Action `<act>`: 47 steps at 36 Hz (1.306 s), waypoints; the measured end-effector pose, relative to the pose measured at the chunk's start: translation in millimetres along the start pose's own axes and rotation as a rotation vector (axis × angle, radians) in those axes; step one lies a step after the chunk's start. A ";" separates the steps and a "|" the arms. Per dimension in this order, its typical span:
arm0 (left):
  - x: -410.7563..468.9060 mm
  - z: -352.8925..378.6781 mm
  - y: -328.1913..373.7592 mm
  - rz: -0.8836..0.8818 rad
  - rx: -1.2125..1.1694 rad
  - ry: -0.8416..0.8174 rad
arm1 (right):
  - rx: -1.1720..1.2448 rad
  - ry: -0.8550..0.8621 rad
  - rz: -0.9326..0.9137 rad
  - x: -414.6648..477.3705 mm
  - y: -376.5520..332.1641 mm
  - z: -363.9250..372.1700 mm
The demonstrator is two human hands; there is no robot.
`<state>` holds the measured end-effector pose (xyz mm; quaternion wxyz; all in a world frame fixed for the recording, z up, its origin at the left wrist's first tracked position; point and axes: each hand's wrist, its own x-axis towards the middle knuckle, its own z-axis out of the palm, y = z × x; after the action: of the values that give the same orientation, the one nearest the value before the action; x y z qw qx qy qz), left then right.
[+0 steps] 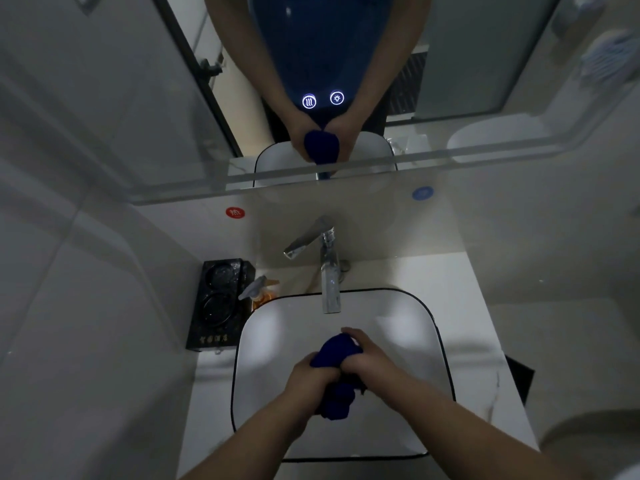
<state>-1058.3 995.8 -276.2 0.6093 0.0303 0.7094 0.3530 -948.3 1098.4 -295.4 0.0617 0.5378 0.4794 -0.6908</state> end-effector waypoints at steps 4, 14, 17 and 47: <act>2.1 -0.7 -7.4 0.023 -0.010 -0.106 | -0.111 0.027 0.050 -6.5 -13.9 -2.7; 4.2 1.5 -13.7 -0.070 0.028 -0.280 | -0.174 0.145 -0.013 5.3 -14.0 -2.9; 4.3 7.9 -9.1 -0.059 0.176 -0.155 | -0.252 0.136 0.088 1.8 -27.2 4.6; -5.0 -28.2 21.6 -0.622 0.397 -0.605 | -1.381 -0.131 -1.103 -8.7 16.6 -22.8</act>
<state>-1090.4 996.5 -260.2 0.8476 0.0338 0.5293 -0.0129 -919.2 1102.4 -297.4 0.0580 0.0321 0.9758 -0.2082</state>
